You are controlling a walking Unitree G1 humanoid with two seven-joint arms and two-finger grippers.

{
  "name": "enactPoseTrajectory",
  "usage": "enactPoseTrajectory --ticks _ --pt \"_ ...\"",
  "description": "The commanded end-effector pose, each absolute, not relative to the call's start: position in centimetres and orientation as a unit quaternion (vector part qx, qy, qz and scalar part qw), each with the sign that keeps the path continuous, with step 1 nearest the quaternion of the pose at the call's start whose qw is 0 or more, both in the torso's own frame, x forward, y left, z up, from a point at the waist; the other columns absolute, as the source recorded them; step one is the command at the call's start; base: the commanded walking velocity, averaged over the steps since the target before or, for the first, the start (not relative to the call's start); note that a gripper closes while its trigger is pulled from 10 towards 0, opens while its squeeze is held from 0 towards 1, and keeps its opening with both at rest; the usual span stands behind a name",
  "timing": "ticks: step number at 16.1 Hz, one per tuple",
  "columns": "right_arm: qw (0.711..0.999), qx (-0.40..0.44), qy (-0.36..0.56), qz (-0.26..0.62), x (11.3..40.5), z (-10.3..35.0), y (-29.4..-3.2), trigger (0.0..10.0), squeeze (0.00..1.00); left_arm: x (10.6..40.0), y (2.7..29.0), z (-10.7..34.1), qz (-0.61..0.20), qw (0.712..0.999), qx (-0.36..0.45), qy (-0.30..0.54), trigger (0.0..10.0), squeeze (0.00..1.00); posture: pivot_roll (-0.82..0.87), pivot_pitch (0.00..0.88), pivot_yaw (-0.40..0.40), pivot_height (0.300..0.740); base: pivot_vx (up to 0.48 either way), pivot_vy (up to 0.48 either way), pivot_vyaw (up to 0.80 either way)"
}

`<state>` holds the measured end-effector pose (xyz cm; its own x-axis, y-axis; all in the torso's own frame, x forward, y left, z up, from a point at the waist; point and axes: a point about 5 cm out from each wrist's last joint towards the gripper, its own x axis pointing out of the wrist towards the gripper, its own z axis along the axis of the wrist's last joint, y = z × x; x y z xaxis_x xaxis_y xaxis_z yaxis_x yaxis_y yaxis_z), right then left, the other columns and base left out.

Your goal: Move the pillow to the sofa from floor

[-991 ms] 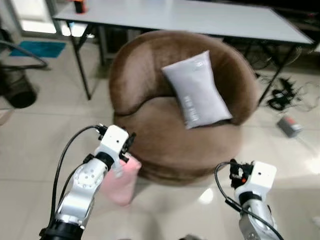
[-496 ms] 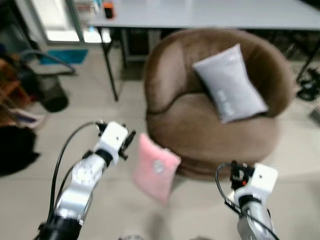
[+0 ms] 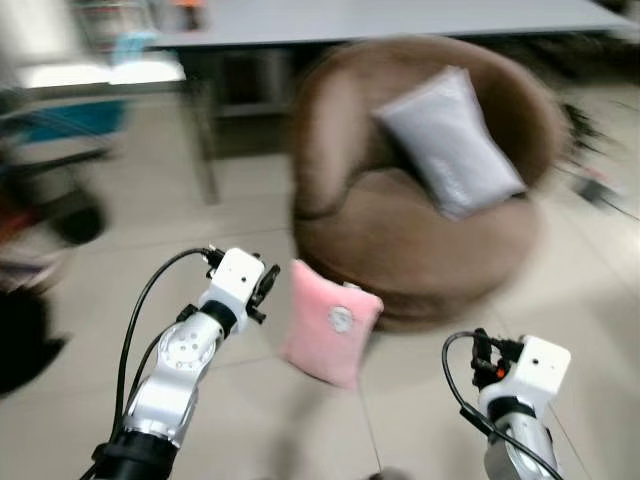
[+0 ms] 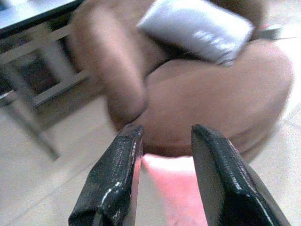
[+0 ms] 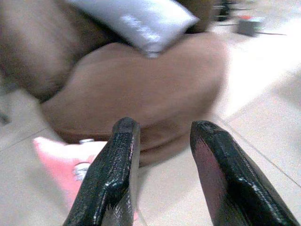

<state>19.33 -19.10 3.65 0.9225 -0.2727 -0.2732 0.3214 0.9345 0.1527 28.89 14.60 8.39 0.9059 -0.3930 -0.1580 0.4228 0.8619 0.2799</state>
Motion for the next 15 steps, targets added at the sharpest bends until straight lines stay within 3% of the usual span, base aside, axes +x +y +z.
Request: enactPoseTrajectory --ticks 1,15 --pt "0.972 0.1 0.129 -0.169 18.95 3.67 -19.73 10.0 0.0 28.93 13.6 8.47 -0.224 0.961 0.156 0.04 10.0 0.0 0.01 0.04 -0.001 0.74 0.0 0.48 -0.78" --pt "0.968 0.101 0.129 -0.189 18.4 3.81 -19.99 10.0 0.0 29.77 12.69 8.19 -0.238 0.958 0.159 0.03 10.0 0.0 -0.03 0.008 0.022 0.74 0.0 0.48 -0.78"
